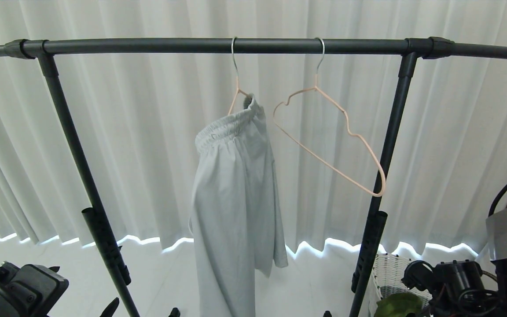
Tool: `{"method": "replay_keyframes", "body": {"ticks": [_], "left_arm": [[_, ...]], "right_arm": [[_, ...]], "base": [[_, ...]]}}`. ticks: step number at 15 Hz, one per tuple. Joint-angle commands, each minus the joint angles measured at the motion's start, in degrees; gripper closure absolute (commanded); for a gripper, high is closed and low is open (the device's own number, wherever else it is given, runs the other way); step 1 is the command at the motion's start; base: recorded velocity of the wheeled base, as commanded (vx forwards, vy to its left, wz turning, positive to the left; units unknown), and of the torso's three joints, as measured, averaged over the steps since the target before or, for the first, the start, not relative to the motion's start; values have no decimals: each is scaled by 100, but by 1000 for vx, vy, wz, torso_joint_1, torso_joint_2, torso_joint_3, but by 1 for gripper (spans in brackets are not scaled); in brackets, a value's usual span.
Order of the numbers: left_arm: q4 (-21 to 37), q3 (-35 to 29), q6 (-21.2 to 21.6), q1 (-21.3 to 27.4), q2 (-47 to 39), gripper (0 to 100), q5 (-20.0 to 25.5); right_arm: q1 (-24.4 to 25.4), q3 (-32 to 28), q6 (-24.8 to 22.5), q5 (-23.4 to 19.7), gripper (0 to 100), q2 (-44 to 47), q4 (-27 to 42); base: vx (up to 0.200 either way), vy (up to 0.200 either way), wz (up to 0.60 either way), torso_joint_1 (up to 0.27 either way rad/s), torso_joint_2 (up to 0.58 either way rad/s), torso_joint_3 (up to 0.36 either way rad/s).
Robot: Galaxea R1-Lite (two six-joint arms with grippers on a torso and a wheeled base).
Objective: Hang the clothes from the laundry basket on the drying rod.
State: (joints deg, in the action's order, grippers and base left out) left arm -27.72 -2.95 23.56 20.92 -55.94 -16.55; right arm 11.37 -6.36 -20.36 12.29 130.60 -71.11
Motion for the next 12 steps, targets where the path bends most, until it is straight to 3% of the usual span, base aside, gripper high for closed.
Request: {"method": "replay_keyframes", "body": {"ticks": [1, 4, 5, 12], "left_arm": [[-5, 14, -1, 0, -13, 0, 3], [-5, 40, -1, 0, -4, 0, 3], [-5, 40, -1, 0, -4, 0, 12], [-5, 66, -10, 0, 22, 0, 12]], "right_arm": [[-74, -76, 6, 19, 0, 194, -17], [-188, -243, -3, 2, 0, 220, -228], [-179, -234, -3, -33, 100, 238, -439], [-171, 320, -3, -482, 100, 97, -1538]], "base": [[0, 0, 0, 0, 0, 0], [0, 0, 0, 0, 0, 0], [0, 0, 0, 0, 0, 0], [0, 0, 0, 0, 0, 0]]}}
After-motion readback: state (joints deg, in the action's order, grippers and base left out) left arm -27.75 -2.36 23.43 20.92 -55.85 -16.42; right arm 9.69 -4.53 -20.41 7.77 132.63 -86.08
